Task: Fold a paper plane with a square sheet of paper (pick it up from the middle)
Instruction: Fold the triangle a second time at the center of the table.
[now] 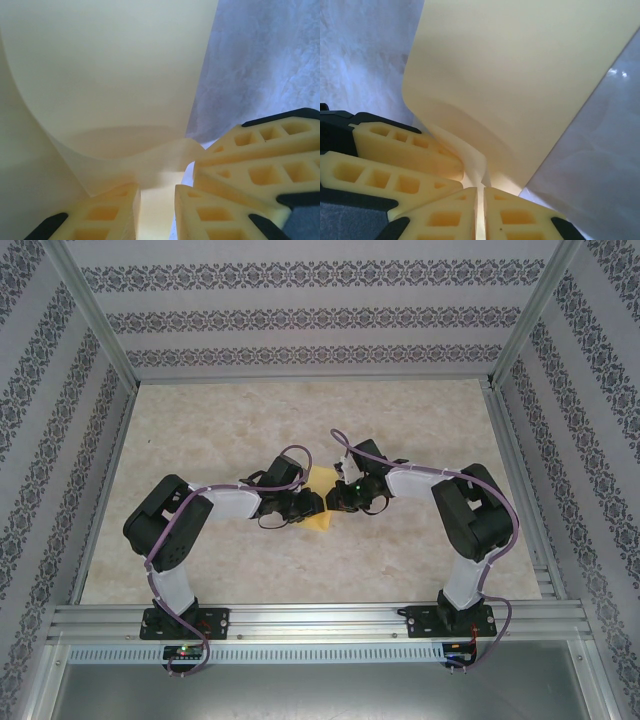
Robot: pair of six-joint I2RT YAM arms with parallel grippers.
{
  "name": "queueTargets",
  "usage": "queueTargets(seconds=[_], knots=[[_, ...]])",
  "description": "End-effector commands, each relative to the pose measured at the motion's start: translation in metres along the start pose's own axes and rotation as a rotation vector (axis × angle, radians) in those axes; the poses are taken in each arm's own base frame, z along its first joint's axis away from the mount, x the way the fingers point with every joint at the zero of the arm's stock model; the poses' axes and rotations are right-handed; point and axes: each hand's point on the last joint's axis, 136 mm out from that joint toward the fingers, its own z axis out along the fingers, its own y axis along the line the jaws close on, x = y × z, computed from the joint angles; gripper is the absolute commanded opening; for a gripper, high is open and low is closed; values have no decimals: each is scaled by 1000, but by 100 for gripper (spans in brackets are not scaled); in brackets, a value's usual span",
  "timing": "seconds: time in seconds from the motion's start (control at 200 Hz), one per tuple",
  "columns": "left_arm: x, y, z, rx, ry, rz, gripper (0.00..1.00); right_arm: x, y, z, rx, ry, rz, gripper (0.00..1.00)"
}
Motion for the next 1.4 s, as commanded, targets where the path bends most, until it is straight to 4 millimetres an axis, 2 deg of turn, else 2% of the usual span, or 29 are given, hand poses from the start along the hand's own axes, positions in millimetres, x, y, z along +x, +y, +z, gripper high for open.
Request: queueTargets(seconds=[0.0,0.27,0.575,1.014,1.204,1.394], knots=[[1,-15,-9,30,-17,35,26,-16,-1,2,30,-44,-41,8],[-2,-24,-20,42,-43,73,27,-22,-12,3,96,-46,-60,5],[0,-21,-9,53,-7,64,26,-20,-14,5,104,-35,-60,5],[0,-16,-3,39,-1,63,26,-21,-23,1,162,-49,-52,5],[-1,-15,-3,31,1,62,26,-22,-15,-3,133,-57,-56,6],[0,-10,-10,0,-18,62,20,-20,4,-18,66,-102,-81,17]])
